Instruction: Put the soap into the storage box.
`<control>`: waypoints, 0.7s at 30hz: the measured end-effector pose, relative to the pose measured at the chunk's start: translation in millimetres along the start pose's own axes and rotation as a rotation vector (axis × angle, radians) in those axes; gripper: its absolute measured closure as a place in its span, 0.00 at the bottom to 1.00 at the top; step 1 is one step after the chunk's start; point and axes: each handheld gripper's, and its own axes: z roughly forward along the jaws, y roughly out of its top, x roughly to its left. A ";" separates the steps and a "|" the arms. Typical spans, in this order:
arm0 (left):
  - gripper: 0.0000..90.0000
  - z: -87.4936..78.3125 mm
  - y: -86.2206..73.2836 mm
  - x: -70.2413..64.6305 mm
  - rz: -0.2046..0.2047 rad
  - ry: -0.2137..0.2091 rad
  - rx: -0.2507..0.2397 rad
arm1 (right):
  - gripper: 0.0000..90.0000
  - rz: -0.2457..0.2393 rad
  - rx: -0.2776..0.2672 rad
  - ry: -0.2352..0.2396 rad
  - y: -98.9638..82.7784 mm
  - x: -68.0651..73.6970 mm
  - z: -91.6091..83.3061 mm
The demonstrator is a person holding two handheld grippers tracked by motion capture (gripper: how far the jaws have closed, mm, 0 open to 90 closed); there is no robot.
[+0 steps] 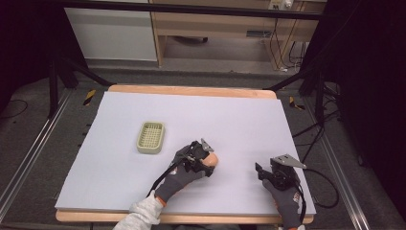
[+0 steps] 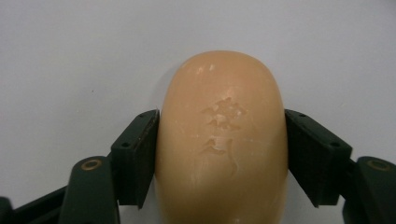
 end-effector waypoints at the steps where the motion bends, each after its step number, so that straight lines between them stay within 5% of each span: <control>1: 0.34 0.1 0.2 0.4 0.001 -0.002 0.001 | 0.40 0.001 0.000 0.001 0.0 -0.1 0.0; 21: 0.35 -1.1 2.0 -0.4 0.014 0.010 0.007 | 0.40 -0.002 -0.002 0.001 0.0 -0.9 0.1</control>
